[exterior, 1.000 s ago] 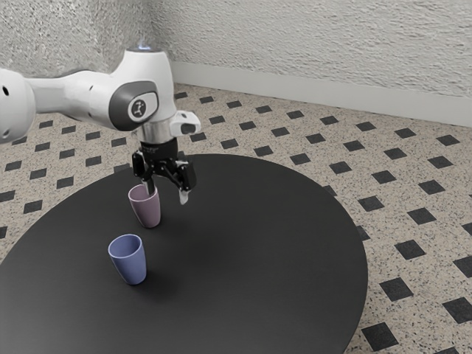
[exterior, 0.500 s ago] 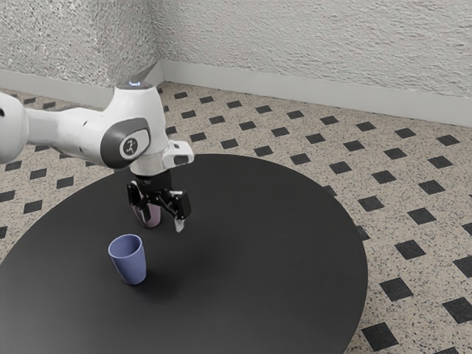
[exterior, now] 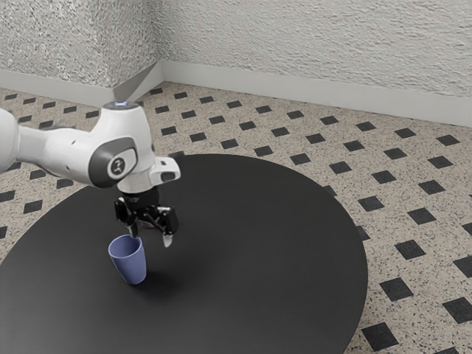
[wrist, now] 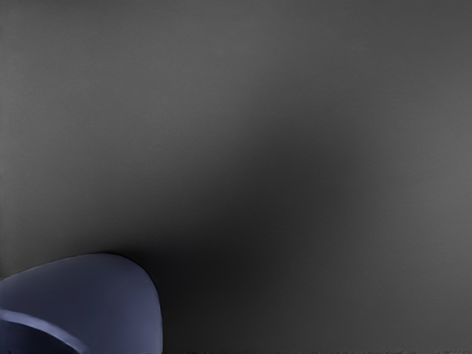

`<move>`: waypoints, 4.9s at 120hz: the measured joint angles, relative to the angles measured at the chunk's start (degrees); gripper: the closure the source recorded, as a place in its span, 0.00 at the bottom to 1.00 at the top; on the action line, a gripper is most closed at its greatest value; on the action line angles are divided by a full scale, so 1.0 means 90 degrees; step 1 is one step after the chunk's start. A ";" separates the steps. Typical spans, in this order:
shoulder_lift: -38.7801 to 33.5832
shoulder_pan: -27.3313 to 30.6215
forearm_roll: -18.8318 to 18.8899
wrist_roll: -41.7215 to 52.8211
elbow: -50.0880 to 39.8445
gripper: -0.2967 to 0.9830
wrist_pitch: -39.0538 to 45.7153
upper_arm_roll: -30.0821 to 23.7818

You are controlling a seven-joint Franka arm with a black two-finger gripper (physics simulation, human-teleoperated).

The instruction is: Place the right cup onto the left cup

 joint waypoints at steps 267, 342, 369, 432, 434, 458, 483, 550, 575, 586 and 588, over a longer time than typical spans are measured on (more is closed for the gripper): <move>-0.0023 0.0418 0.0051 -0.0044 -0.0663 0.61 0.0574 -0.0019; -0.0214 0.0090 0.0174 -0.0136 -0.0667 0.83 0.0574 -0.0034; -0.0501 0.0189 0.0361 -0.0259 -0.0518 0.83 0.0280 -0.0053; 0.0091 0.0144 0.0547 -0.0316 0.1648 0.83 -0.1507 -0.0011; 0.0119 0.0141 0.0562 -0.0314 0.1699 0.83 -0.1538 -0.0007; 0.0526 0.0255 0.0738 -0.0285 0.2525 0.83 -0.1888 0.0016; 0.0925 0.0308 0.0790 -0.0231 0.3157 0.83 -0.2107 0.0135; 0.1804 0.0580 0.0805 0.0020 0.4329 0.83 -0.2337 0.0145; 0.2066 0.0599 0.0803 0.0125 0.4641 0.83 -0.2408 0.0146; 0.2213 0.0622 0.0803 0.0170 0.4860 0.83 -0.2461 0.0146; 0.2232 0.0624 0.0802 0.0177 0.4885 0.83 -0.2471 0.0146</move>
